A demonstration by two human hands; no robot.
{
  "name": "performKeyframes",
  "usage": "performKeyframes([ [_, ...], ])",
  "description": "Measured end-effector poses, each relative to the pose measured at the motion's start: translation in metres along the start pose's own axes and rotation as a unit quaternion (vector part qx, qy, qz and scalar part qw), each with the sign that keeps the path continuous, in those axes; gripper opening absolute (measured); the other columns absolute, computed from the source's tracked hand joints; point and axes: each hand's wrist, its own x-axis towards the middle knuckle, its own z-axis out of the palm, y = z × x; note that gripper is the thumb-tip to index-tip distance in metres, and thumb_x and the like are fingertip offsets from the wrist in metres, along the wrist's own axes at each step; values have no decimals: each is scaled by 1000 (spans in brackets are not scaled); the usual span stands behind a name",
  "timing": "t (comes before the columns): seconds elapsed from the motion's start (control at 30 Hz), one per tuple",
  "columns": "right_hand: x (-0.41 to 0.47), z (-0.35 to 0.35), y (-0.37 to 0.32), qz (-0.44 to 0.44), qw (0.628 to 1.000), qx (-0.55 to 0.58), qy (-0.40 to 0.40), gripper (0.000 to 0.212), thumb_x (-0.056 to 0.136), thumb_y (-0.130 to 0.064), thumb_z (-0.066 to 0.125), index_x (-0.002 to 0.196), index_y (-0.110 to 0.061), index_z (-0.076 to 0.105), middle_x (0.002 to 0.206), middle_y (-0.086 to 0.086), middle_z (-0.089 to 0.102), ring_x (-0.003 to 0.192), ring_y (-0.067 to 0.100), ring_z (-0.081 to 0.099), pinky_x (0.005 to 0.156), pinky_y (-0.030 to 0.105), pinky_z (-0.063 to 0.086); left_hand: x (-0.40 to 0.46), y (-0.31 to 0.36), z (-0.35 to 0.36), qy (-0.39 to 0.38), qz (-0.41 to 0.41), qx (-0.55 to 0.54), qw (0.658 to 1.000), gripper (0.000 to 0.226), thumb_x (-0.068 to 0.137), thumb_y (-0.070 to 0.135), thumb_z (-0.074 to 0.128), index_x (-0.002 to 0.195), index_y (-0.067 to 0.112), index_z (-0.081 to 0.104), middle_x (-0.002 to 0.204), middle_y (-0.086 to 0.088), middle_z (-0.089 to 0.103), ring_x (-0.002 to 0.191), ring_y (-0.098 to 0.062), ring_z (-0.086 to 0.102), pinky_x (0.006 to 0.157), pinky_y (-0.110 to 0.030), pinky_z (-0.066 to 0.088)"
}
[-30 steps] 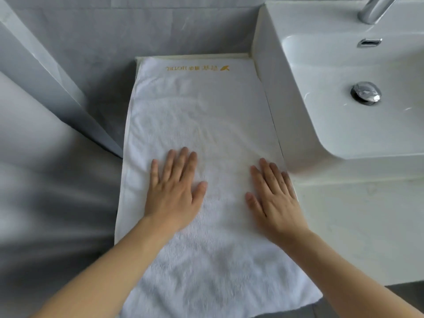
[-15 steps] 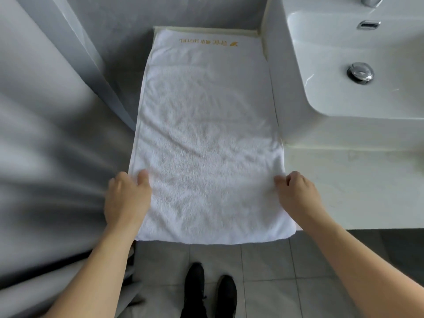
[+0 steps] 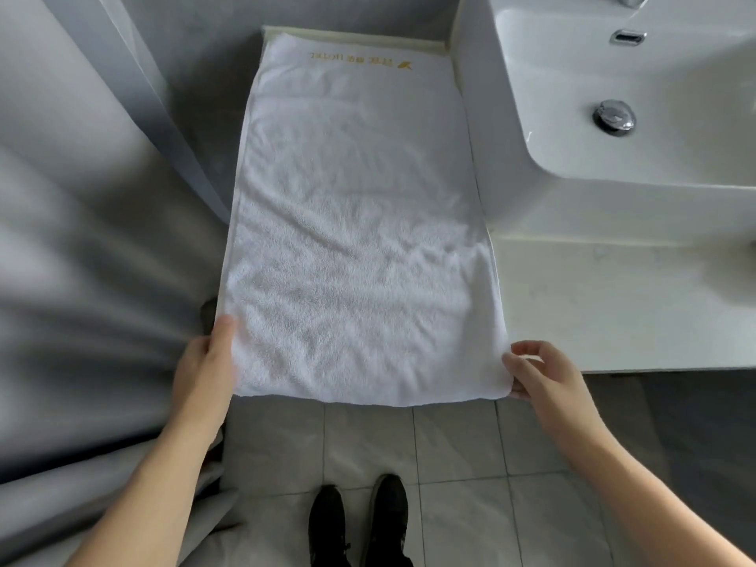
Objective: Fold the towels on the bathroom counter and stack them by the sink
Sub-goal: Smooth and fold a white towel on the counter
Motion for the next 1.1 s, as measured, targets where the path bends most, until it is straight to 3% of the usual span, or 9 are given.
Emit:
performKeyframes([
  [0.07, -11, 7, 11, 18, 1000, -1, -13, 5, 86, -25, 66, 91, -25, 66, 86, -3, 75, 83, 14, 69, 79, 34, 51, -3, -5, -4, -42, -4, -76, 996, 60, 82, 73, 50, 110, 20, 61, 111, -1, 68, 101, -23, 66, 93, -51, 53],
  [0.2, -15, 23, 19, 43, 998, 36, 2, 15, 74, -22, 70, 77, -12, 59, 76, 8, 65, 65, 15, 48, 61, 30, 33, -26, -22, -9, -118, -1, -159, 980, 62, 75, 65, 69, 123, 31, 51, 120, 7, 66, 105, -12, 67, 85, -39, 53],
  [0.27, -18, 28, 23, 44, 997, 63, 12, 14, 74, -23, 72, 77, -13, 63, 78, 7, 67, 68, 11, 53, 63, 26, 37, -39, -38, -7, -164, -38, -148, 975, 70, 69, 67, 66, 129, 34, 48, 124, 7, 64, 107, -17, 67, 92, -43, 50],
  [0.37, -30, 38, 39, 64, 997, 46, -25, 25, 70, -34, 70, 87, -16, 68, 80, 2, 67, 74, 7, 56, 69, 25, 42, -55, -53, -1, -202, -92, -157, 962, 49, 82, 57, 66, 125, 33, 57, 121, 0, 67, 104, -22, 69, 100, -48, 47],
  [0.5, -32, 60, 63, 98, 994, 32, -42, 5, 90, -31, 64, 91, -29, 68, 85, -9, 71, 82, 3, 62, 68, 20, 44, -62, -57, 6, -160, -82, -201, 963, 25, 97, 38, 59, 122, 37, 61, 121, 10, 69, 106, -18, 68, 90, -43, 53],
  [0.63, -25, 70, 65, 136, 983, 112, 56, 15, 98, -20, 51, 92, -17, 65, 85, -1, 69, 74, 16, 67, 70, 26, 49, -57, -50, 1, -49, -74, -224, 970, 19, 98, 33, 52, 110, 35, 66, 118, 12, 68, 106, -11, 65, 81, -36, 56],
  [0.87, -32, 88, 59, 184, 943, 190, 203, 18, 90, -15, 44, 73, -14, 48, 62, 1, 42, 55, 16, 38, 60, 34, 46, -77, -48, 18, -15, -26, -147, 989, 21, 96, 35, 50, 85, 25, 65, 77, 13, 70, 64, -9, 65, 52, -21, 52],
  [0.97, -36, 81, 60, 211, 932, 169, 240, 21, 91, -17, 45, 70, -15, 41, 61, 1, 40, 53, 16, 35, 57, 33, 39, -74, -51, 11, 9, -29, -101, 994, 25, 94, 34, 51, 76, 20, 62, 71, 2, 65, 65, -22, 62, 60, -35, 50],
  [1.1, -36, 74, 53, 237, 947, 115, 184, 8, 88, -13, 43, 86, -9, 50, 67, 5, 44, 55, 18, 36, 55, 30, 32, -73, -47, 6, -41, -82, -71, 993, 22, 95, 32, 49, 83, 15, 58, 86, -5, 64, 76, -26, 64, 67, -35, 48],
])
